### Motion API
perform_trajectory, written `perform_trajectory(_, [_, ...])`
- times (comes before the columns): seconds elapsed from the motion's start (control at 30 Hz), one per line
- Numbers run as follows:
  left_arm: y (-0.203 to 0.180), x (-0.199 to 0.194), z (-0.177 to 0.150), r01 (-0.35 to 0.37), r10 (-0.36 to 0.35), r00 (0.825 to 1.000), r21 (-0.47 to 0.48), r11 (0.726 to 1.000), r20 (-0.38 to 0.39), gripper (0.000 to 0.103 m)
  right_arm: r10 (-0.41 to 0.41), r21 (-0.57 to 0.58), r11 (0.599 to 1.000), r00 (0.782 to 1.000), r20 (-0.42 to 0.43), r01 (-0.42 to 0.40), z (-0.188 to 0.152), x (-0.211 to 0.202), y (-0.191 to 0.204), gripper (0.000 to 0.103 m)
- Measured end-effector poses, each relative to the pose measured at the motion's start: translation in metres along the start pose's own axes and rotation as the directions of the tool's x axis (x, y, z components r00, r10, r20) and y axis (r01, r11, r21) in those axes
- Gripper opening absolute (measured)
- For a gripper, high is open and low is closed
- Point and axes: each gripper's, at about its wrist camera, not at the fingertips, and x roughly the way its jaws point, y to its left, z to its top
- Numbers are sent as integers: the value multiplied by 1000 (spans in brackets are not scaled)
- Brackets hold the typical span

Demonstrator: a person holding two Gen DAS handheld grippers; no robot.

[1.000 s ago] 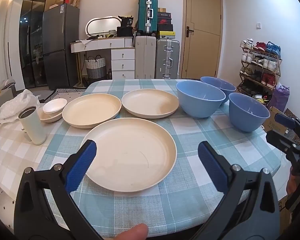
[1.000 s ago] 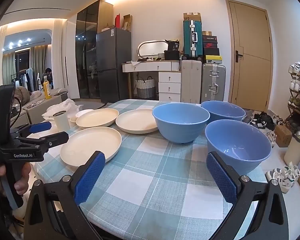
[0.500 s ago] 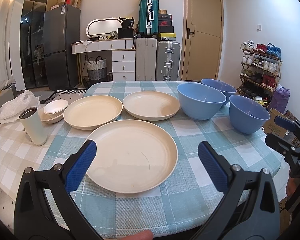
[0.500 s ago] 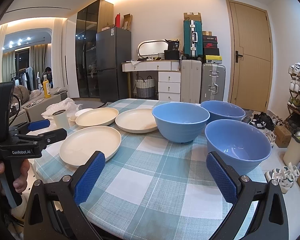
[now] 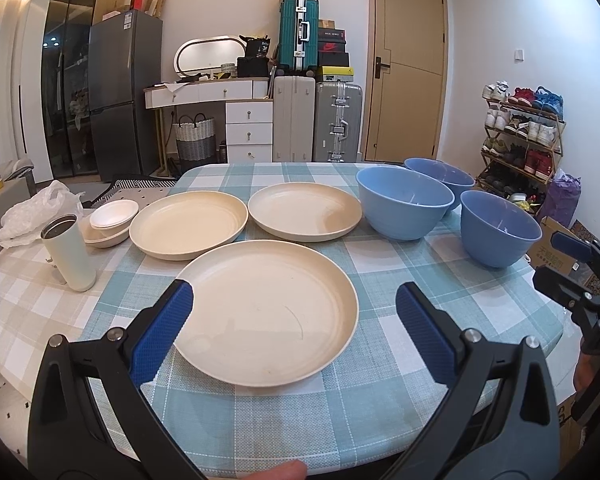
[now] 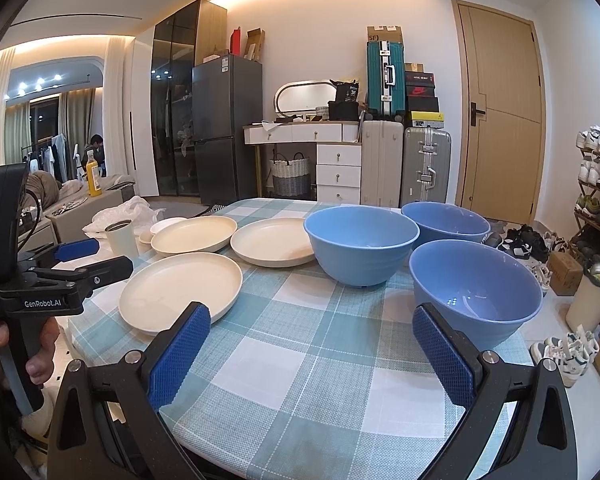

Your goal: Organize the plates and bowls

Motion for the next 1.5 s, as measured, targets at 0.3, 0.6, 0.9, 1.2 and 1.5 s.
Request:
perform_trajectory(0.3, [3, -2, 0, -1, 1, 1000, -1, 1000, 0, 101, -1, -2, 1000, 1000, -1, 1, 0, 1, 0, 103])
perform_trajectory(0.6, [5, -3, 1, -3, 3, 1000, -2, 1000, -1, 101, -1, -2, 1000, 1000, -2, 1, 0, 1, 1, 103])
perform_trajectory(0.9, [7, -4, 1, -4, 4, 1000, -4, 1000, 0, 101, -3, 2, 1000, 1000, -7, 3, -4, 4, 0, 103])
perform_trajectory(1.2, [18, 5, 1, -31, 30, 999, -11, 999, -14, 101, 10, 4, 1000, 1000, -28, -10, -2, 14, 2, 103])
perform_trajectory(1.5, [27, 14, 0, -76, 76, 997, -12, 997, -23, 101, 41, -7, 999, 998, -39, -41, 11, 31, 11, 103])
